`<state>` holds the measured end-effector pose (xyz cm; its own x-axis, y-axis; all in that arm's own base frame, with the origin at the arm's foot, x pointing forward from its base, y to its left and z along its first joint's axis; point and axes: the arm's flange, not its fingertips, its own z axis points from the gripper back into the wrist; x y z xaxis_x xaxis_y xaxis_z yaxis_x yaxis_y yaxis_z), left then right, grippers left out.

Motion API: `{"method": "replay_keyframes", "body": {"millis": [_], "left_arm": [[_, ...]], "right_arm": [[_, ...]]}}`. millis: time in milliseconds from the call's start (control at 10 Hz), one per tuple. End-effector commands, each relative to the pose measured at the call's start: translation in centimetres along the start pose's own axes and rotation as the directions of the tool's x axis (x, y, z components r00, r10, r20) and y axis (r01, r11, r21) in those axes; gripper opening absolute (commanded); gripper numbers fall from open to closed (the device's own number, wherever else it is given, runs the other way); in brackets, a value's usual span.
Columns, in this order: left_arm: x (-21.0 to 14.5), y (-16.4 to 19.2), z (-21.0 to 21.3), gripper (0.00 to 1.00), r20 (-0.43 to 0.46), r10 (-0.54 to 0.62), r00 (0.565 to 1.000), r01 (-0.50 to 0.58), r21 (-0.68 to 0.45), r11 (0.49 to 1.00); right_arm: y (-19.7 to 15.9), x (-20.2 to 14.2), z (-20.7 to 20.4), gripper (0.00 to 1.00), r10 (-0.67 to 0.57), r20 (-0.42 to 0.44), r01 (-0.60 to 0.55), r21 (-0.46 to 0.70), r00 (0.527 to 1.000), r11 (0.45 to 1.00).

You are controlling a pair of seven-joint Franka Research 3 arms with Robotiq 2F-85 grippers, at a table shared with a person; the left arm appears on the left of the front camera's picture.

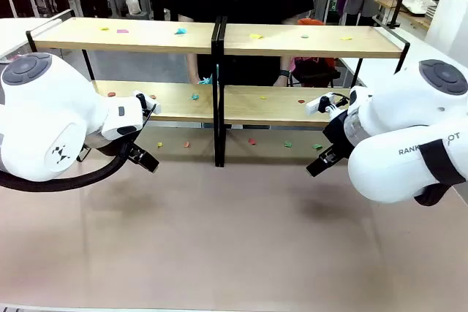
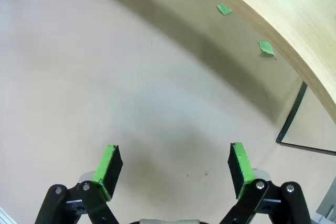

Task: Clean the shelves.
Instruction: Pick up the Duster when the human hands it over.

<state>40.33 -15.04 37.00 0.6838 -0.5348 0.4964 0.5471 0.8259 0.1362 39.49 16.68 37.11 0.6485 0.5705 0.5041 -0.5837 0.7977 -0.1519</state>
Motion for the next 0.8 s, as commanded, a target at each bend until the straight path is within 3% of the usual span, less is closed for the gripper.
{"method": "replay_keyframes", "body": {"millis": [0,700], "left_arm": [[0.02,0.00,0.03,1.00,0.001,0.000,1.000,0.000,0.000,1.000],[0.02,0.00,0.03,1.00,0.001,0.000,1.000,0.000,0.000,1.000]], "right_arm": [[0.00,0.00,0.00,1.00,0.000,0.000,0.000,0.000,1.000,1.000],[0.00,0.00,0.00,1.00,0.000,0.000,0.000,0.000,1.000,1.000]]}}
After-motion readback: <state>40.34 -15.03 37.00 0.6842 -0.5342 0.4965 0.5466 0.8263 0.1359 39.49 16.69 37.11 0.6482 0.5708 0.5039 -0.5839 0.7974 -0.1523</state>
